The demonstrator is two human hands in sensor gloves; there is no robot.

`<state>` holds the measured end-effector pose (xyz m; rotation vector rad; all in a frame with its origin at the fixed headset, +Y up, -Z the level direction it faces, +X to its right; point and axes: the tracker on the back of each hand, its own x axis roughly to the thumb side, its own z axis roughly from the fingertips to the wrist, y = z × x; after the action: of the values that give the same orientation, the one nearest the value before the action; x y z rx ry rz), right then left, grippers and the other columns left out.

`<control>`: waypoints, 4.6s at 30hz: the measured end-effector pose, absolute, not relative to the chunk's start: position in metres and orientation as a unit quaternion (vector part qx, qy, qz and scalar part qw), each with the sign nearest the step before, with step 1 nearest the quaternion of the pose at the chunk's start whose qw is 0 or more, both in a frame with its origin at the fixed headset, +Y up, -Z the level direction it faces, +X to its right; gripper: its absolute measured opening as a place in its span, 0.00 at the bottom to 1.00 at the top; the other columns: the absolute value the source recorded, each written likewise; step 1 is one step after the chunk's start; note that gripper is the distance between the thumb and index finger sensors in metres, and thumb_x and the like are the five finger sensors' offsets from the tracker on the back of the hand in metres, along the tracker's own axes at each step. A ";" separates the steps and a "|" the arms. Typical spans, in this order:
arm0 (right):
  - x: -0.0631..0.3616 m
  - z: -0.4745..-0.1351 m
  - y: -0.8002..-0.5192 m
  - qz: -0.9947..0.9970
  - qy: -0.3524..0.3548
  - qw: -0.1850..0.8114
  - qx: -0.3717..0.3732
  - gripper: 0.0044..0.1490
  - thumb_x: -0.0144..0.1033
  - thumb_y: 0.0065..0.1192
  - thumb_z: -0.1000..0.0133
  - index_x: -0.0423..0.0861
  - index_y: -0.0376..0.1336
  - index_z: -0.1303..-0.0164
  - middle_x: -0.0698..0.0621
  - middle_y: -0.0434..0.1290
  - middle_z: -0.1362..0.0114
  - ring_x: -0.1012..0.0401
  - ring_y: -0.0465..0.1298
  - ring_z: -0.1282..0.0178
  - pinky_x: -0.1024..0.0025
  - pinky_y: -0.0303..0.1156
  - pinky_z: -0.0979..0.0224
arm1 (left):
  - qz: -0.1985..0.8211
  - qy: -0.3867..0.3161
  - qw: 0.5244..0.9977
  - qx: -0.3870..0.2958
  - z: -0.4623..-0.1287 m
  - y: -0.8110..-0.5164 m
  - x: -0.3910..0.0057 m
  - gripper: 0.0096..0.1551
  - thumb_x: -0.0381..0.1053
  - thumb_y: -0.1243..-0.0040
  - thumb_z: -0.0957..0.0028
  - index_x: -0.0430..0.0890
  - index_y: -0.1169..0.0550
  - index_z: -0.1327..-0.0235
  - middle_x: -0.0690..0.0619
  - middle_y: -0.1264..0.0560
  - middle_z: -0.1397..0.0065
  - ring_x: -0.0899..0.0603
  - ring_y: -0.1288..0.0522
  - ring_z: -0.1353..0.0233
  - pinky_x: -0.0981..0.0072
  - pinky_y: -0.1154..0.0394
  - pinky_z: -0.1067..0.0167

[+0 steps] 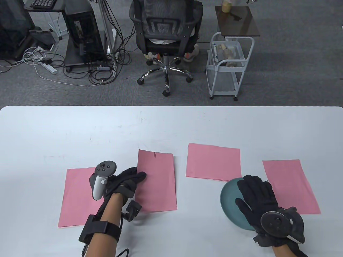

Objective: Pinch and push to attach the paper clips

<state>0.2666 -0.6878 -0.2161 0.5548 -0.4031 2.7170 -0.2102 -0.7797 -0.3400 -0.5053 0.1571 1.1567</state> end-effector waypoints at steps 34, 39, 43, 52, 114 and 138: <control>0.270 -0.214 -0.691 0.961 -0.122 0.171 0.182 0.40 0.49 0.55 0.34 0.44 0.54 0.14 0.37 0.54 0.12 0.40 0.53 0.15 0.41 0.42 0.19 | 0.318 0.026 0.944 -0.081 -0.305 -0.728 -0.213 0.36 0.56 0.36 0.36 0.39 0.30 0.20 0.42 0.21 0.28 0.36 0.17 0.35 0.44 0.22 0.37; 0.264 -0.216 -0.697 0.966 -0.103 0.149 0.185 0.42 0.49 0.58 0.35 0.44 0.53 0.14 0.37 0.54 0.12 0.39 0.53 0.15 0.40 0.44 0.19 | 0.245 -0.102 0.964 -0.030 -0.261 -0.703 -0.189 0.39 0.59 0.39 0.35 0.41 0.33 0.17 0.40 0.27 0.21 0.33 0.25 0.27 0.39 0.29 0.31; 0.253 -0.218 -0.703 0.970 -0.085 0.116 0.194 0.43 0.49 0.60 0.35 0.43 0.53 0.13 0.37 0.54 0.12 0.39 0.53 0.15 0.39 0.45 0.20 | 0.137 -0.152 0.979 0.021 -0.230 -0.695 -0.176 0.42 0.62 0.42 0.35 0.43 0.38 0.14 0.40 0.34 0.16 0.31 0.34 0.19 0.35 0.38 0.26; 0.213 -0.241 -0.700 0.983 -0.045 0.020 0.179 0.44 0.49 0.62 0.36 0.42 0.53 0.14 0.37 0.57 0.13 0.40 0.57 0.16 0.39 0.49 0.20 | 0.080 -0.157 0.979 0.099 -0.227 -0.709 -0.181 0.45 0.65 0.47 0.37 0.45 0.42 0.13 0.41 0.40 0.13 0.31 0.43 0.15 0.33 0.45 0.24; 0.138 -0.367 -0.737 0.993 0.058 -0.067 0.082 0.25 0.32 0.59 0.36 0.47 0.66 0.27 0.45 0.75 0.26 0.49 0.77 0.30 0.47 0.63 0.24 | 0.127 -0.188 0.972 0.067 -0.234 -0.721 -0.177 0.43 0.65 0.46 0.36 0.44 0.38 0.14 0.41 0.34 0.16 0.32 0.34 0.19 0.35 0.37 0.26; 0.201 -0.271 -0.674 0.890 -0.053 0.426 0.152 0.25 0.31 0.58 0.36 0.44 0.66 0.27 0.43 0.75 0.27 0.48 0.77 0.31 0.46 0.63 0.25 | 0.220 -0.184 0.956 0.053 -0.232 -0.728 -0.180 0.43 0.64 0.46 0.36 0.43 0.38 0.14 0.41 0.33 0.17 0.32 0.33 0.19 0.36 0.35 0.26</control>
<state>0.2014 -0.6743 -0.2707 0.3798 -0.1332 2.2262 -0.1796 -0.7283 -0.2321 0.1077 -0.3745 0.4466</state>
